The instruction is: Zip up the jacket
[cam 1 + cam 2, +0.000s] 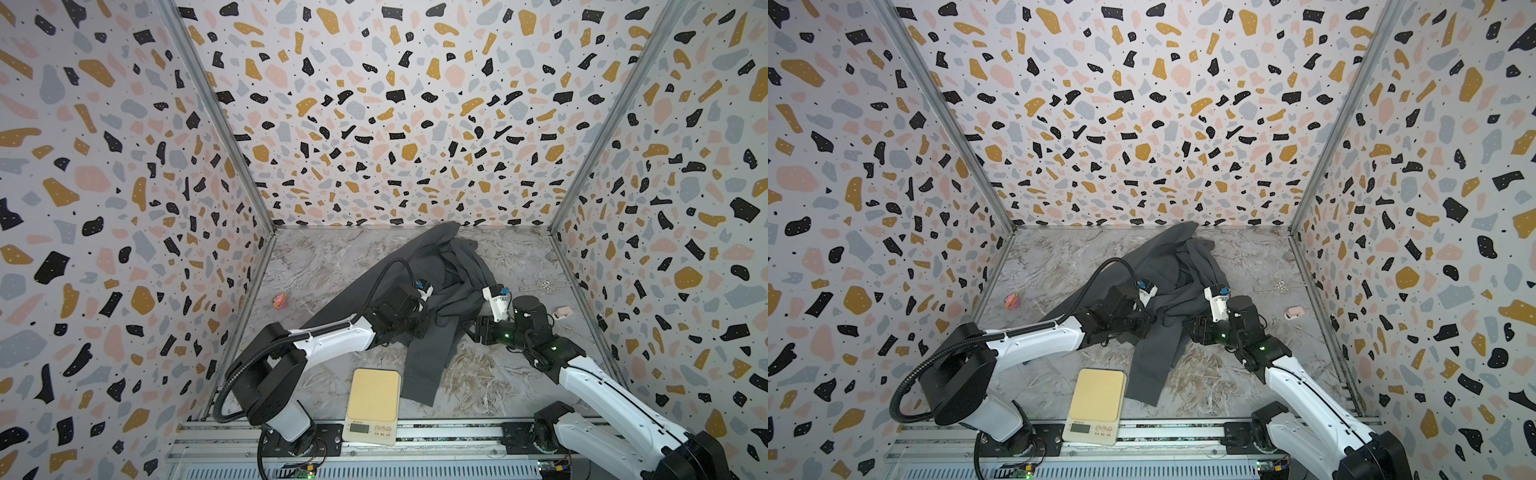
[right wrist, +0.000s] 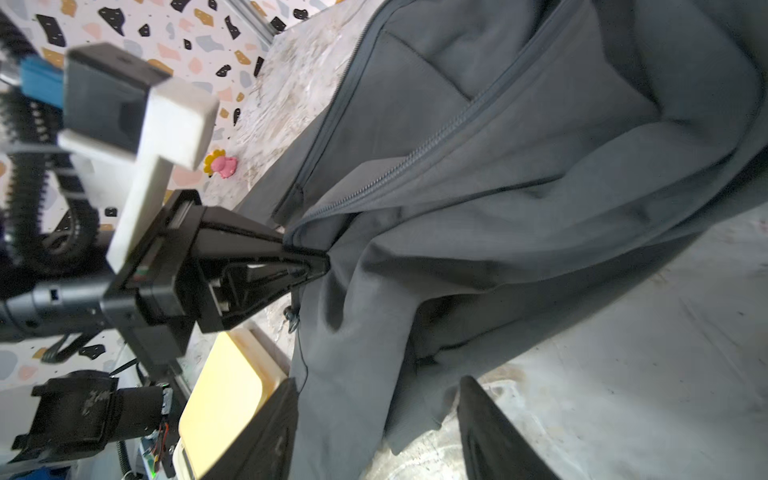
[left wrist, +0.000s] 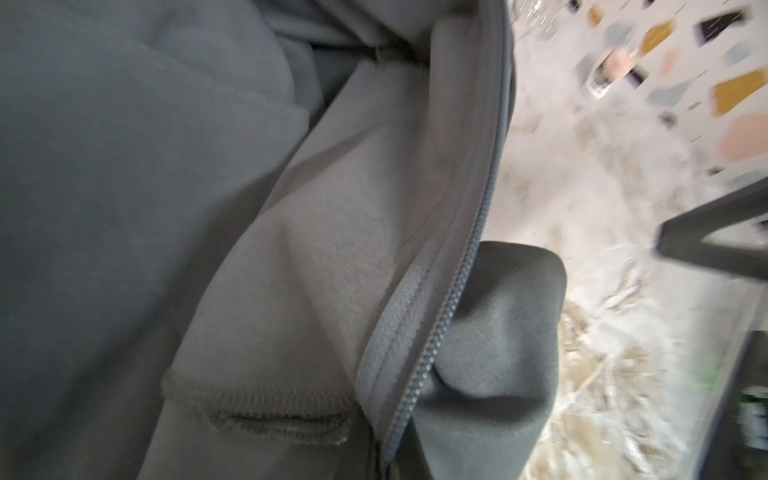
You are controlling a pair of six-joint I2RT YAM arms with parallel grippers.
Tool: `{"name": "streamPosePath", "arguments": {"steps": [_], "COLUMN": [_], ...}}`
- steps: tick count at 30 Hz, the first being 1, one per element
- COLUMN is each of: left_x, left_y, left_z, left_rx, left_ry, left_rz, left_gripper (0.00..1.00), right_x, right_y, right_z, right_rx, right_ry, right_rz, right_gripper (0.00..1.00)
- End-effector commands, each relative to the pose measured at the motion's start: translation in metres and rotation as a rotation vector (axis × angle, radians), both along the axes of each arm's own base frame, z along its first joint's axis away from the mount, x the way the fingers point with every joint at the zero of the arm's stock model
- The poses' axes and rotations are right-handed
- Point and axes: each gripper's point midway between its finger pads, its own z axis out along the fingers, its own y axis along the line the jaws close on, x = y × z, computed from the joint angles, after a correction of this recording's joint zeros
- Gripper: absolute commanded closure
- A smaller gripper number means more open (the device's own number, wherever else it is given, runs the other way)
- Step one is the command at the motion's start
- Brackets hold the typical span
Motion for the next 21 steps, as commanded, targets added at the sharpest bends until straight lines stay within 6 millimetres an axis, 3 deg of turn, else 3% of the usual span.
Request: {"name": "streamPosePath", "arguments": {"steps": [1,6,9,13,16,17,18,19,21], "left_x": [0.004,0.010,0.010,0.009,0.009,0.008,0.008,0.008,0.009], "left_y": [-0.006,0.003,0.002,-0.001,-0.002,-0.003,-0.004,-0.004,-0.004], "left_z": [0.030,0.023,0.019,0.015,0.013,0.012,0.012,0.012,0.010], "left_rx": [-0.086,-0.001,0.000,-0.021,-0.026,-0.029,-0.031,-0.034,-0.036], "left_ry": [-0.031,-0.031,-0.020,-0.008,0.003,0.005,0.006,0.006,0.005], "left_rz": [-0.044,-0.039,-0.039,-0.038,-0.041,-0.045,-0.047,-0.049,-0.044], "left_gripper": [1.00,0.98,0.98,0.98,0.97,0.95,0.91,0.85,0.67], "right_x": [0.004,0.009,0.009,0.002,-0.006,-0.008,-0.008,-0.007,-0.005], "right_y": [0.011,0.016,0.024,0.043,0.064,0.069,0.072,0.072,0.071], "right_z": [0.020,0.009,-0.011,-0.033,-0.034,-0.034,-0.036,-0.039,-0.044], "right_rx": [0.053,0.043,0.057,0.120,0.178,0.185,0.182,0.172,0.138], "right_ry": [-0.079,-0.035,0.031,0.087,0.073,0.071,0.077,0.087,0.098], "right_rz": [0.056,0.055,0.056,0.096,0.185,0.207,0.215,0.214,0.207], "right_gripper": [0.37,0.38,0.32,0.30,0.33,0.41,0.54,0.71,0.93]}}
